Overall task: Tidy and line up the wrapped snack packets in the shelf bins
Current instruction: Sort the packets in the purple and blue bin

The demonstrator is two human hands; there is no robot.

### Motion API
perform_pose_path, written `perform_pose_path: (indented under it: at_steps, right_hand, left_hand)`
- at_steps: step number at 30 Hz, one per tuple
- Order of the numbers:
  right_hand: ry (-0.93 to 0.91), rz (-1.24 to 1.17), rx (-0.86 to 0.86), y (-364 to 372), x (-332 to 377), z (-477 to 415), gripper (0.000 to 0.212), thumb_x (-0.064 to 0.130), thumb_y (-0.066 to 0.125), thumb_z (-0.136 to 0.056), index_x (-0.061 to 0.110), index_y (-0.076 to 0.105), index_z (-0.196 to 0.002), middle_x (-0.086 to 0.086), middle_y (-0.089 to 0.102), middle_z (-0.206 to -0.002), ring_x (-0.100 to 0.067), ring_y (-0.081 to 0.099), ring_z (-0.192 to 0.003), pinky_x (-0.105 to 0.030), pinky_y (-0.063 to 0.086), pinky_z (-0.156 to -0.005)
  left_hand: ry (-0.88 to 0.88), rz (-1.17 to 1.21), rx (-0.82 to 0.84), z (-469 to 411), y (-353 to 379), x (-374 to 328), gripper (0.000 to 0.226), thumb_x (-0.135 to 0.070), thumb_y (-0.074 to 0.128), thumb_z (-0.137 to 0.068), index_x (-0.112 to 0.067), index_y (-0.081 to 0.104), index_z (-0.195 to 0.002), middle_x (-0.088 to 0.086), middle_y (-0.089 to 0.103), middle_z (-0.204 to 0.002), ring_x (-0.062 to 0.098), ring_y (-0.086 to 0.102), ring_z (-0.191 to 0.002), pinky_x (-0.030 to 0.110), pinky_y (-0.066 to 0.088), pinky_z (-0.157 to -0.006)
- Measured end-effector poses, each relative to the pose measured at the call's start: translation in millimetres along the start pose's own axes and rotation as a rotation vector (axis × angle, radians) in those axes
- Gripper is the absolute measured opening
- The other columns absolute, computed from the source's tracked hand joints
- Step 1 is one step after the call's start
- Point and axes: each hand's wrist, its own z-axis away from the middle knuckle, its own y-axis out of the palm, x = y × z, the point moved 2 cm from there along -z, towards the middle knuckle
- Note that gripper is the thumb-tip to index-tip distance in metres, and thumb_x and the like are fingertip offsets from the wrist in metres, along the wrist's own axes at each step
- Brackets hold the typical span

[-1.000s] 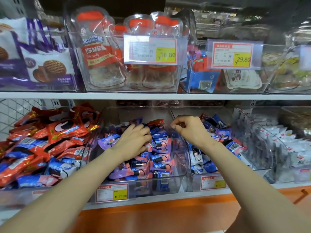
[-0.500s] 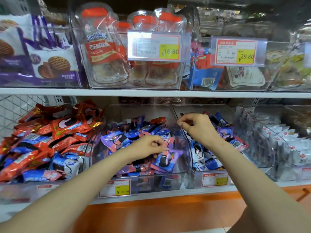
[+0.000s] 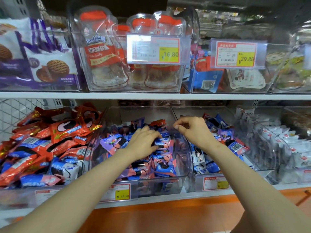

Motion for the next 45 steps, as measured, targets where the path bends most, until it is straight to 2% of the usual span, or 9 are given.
perform_pose_path:
  at_steps: [5, 15, 19, 22, 25, 28, 34, 39, 45]
  right_hand:
    - [0.006, 0.004, -0.002, -1, -2, -1, 0.013, 0.016, 0.06, -0.089, 0.014, 0.073, -0.092, -0.002, 0.071, -0.09, -0.017, 0.064, -0.086, -0.038, 0.052, -0.084]
    - [-0.02, 0.017, 0.007, 1, -2, -4, 0.013, 0.018, 0.06, -0.089, 0.014, 0.073, -0.09, -0.003, 0.072, -0.089, -0.019, 0.064, -0.085, -0.038, 0.052, -0.081]
    - [-0.015, 0.026, 0.029, 3, -3, -7, 0.013, 0.016, 0.06, -0.089, 0.013, 0.073, -0.091, -0.004, 0.072, -0.091, -0.018, 0.063, -0.086, -0.032, 0.05, -0.08]
    - [-0.016, 0.068, 0.043, 7, -3, -10, 0.013, 0.017, 0.06, -0.089, 0.014, 0.073, -0.092, -0.005, 0.072, -0.093, -0.019, 0.063, -0.087, -0.031, 0.049, -0.078]
    - [-0.02, 0.089, 0.042, 7, -1, -11, 0.014, 0.017, 0.059, -0.089, 0.014, 0.073, -0.093, -0.005, 0.072, -0.093, -0.021, 0.063, -0.088, -0.034, 0.05, -0.08]
    - [-0.03, 0.066, 0.024, 4, -1, -11, 0.014, 0.014, 0.059, -0.088, 0.016, 0.073, -0.088, -0.003, 0.072, -0.089, -0.021, 0.063, -0.087, -0.035, 0.05, -0.08]
    - [-0.014, 0.058, -0.015, -4, -4, -15, 0.014, 0.013, 0.06, -0.088, 0.016, 0.073, -0.092, -0.002, 0.073, -0.093, -0.021, 0.064, -0.089, -0.034, 0.05, -0.083]
    - [0.002, 0.018, -0.028, -6, -14, -15, 0.011, 0.013, 0.063, -0.086, 0.014, 0.073, -0.09, -0.005, 0.073, -0.089, -0.023, 0.065, -0.086, -0.039, 0.051, -0.08]
    - [-0.011, 0.066, 0.034, -3, -20, -13, 0.014, 0.014, 0.06, -0.087, 0.014, 0.073, -0.093, -0.005, 0.071, -0.096, -0.024, 0.063, -0.091, -0.036, 0.049, -0.083]
  left_hand:
    - [-0.008, -0.189, -0.003, -11, 15, -2, 0.037, -0.035, 0.056, -0.09, -0.023, 0.053, -0.125, -0.003, 0.052, -0.125, 0.022, 0.037, -0.119, 0.032, 0.026, -0.092]
    - [-0.035, 0.057, -0.175, 16, -53, 21, 0.022, -0.042, 0.064, -0.084, -0.027, 0.065, -0.101, -0.01, 0.061, -0.105, 0.013, 0.052, -0.109, 0.028, 0.032, -0.087]
    - [0.017, 0.118, -0.002, 44, -79, 32, 0.02, -0.044, 0.069, -0.078, -0.03, 0.065, -0.092, -0.019, 0.053, -0.086, 0.007, 0.047, -0.093, 0.028, 0.032, -0.079]
    - [0.055, -0.043, 0.224, 59, -59, 27, 0.022, -0.047, 0.06, -0.085, -0.03, 0.062, -0.1, -0.017, 0.053, -0.094, 0.006, 0.042, -0.098, 0.028, 0.029, -0.084]
    - [0.1, -0.171, 0.301, 64, -33, 13, 0.029, -0.041, 0.046, -0.095, -0.027, 0.059, -0.118, -0.004, 0.053, -0.115, 0.016, 0.042, -0.114, 0.031, 0.028, -0.093]
    - [0.069, -0.152, 0.281, 59, -36, 11, 0.032, -0.042, 0.047, -0.094, -0.028, 0.059, -0.12, -0.005, 0.053, -0.117, 0.015, 0.04, -0.115, 0.029, 0.027, -0.092]
    - [0.019, 0.1, -0.08, 8, -53, -2, 0.021, -0.04, 0.056, -0.089, -0.024, 0.059, -0.103, -0.007, 0.059, -0.104, 0.016, 0.053, -0.104, 0.029, 0.04, -0.082]
    - [0.007, -0.09, 0.142, -46, -1, -24, 0.045, -0.034, 0.059, -0.088, -0.018, 0.05, -0.13, 0.009, 0.042, -0.138, 0.029, 0.037, -0.127, 0.033, 0.034, -0.098]
    - [-0.051, -0.267, 0.233, -60, 36, -23, 0.064, -0.037, 0.064, -0.085, -0.015, 0.04, -0.139, 0.011, 0.029, -0.147, 0.029, 0.021, -0.137, 0.039, 0.022, -0.11]
